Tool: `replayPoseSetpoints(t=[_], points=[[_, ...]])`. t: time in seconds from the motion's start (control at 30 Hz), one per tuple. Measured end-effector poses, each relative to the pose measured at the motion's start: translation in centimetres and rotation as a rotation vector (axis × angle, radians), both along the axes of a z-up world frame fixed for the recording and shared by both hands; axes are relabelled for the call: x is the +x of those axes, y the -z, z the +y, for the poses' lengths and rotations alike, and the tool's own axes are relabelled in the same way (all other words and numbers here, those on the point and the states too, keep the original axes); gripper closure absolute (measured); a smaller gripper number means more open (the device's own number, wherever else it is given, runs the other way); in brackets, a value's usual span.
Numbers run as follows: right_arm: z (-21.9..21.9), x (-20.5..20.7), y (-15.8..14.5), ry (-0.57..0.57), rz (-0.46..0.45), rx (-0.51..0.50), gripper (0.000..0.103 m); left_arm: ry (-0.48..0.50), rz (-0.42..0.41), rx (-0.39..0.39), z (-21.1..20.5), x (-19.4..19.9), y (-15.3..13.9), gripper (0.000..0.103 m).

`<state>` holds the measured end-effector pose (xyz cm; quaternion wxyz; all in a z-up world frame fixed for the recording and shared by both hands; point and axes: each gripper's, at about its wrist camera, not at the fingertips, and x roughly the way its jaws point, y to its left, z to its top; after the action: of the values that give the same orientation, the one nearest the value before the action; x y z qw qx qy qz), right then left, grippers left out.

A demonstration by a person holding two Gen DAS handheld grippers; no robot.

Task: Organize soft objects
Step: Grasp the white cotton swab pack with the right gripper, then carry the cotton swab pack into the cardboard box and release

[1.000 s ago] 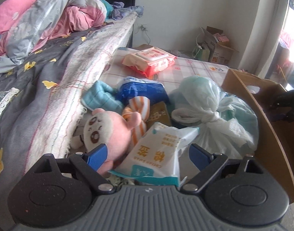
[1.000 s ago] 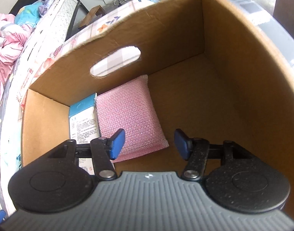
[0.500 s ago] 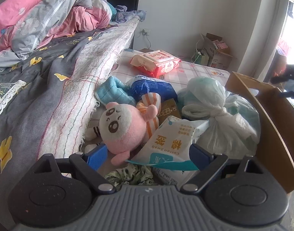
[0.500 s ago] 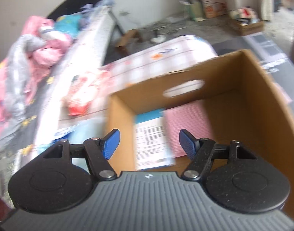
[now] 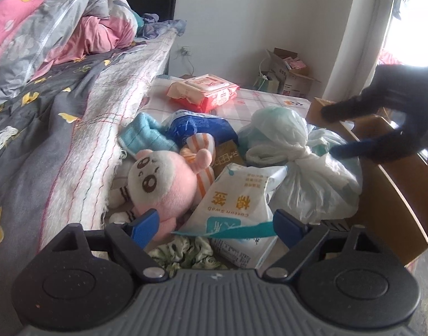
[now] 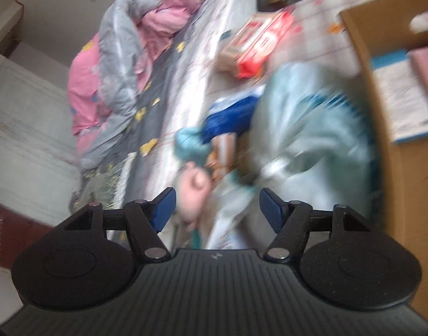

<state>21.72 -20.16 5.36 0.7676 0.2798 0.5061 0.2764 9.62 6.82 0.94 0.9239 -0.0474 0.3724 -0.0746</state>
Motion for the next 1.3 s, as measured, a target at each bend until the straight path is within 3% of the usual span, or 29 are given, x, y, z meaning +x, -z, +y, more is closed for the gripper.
replayPoseSetpoints(t=[0.1, 0.23, 0.4, 0.67, 0.77, 0.97, 1.3], points=[[2.8, -0.9, 1.4, -0.020, 0.014, 0.013, 0.050, 0.015, 0.008, -0.021, 0.2, 1.9, 0.4, 0.030], [5.3, -1.3, 3.8, -0.006, 0.063, -0.011, 0.060, 0.078, 0.071, -0.033, 0.1, 4.8, 1.7, 0.037], [6.4, -1.0, 6.8, 0.036, 0.126, -0.013, 0.063, 0.156, 0.176, -0.065, -0.1, 6.9, 3.6, 0.035], [6.3, -0.3, 9.3, 0.104, 0.172, -0.015, 0.066, 0.147, 0.213, -0.088, 0.0, 8.2, 4.5, 0.027], [6.0, 0.0, 10.4, 0.123, 0.190, 0.013, 0.067, 0.143, 0.214, -0.090, -0.1, 8.5, 4.5, 0.028], [5.2, 0.2, 11.6, 0.141, 0.204, 0.106, 0.083, 0.159, 0.198, -0.088, -0.7, 7.9, 3.9, 0.035], [3.6, -1.4, 9.4, 0.082, 0.176, 0.204, 0.086, 0.150, 0.144, -0.068, -1.2, 4.8, 0.0, 0.039]])
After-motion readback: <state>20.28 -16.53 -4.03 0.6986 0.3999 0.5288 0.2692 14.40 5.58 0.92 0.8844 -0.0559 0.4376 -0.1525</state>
